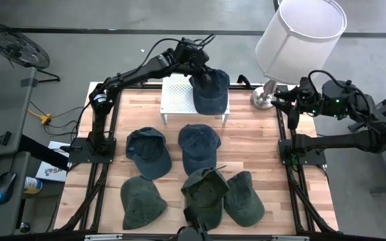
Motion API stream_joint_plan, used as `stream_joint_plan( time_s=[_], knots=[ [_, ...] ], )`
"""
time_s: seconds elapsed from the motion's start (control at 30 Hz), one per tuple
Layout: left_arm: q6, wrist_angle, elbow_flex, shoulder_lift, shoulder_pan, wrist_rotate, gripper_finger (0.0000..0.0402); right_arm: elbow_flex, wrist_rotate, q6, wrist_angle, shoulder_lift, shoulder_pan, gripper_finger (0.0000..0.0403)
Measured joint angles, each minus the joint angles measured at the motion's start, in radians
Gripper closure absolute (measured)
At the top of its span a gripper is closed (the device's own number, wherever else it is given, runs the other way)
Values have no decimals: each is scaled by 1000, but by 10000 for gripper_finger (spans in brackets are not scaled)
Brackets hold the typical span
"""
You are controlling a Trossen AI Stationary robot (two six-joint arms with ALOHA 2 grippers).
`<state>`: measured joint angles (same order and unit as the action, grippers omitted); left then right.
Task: Pick & Place hat
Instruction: Put the right blue cap on the shelf
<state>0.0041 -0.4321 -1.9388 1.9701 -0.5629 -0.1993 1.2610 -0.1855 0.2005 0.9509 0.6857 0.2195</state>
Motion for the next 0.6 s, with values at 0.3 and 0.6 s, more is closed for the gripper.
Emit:
stream_joint_plan(
  time_s=[0.3, 0.6],
  knots=[
    [-9, 21, 0, 0, 0, 16, 400, 0, 1, -4, 13, 0, 0, 249],
    [-6, 33, 0, 9, 0, 5, 400, 0, 1, -19, 22, 0, 0, 249]
  ],
)
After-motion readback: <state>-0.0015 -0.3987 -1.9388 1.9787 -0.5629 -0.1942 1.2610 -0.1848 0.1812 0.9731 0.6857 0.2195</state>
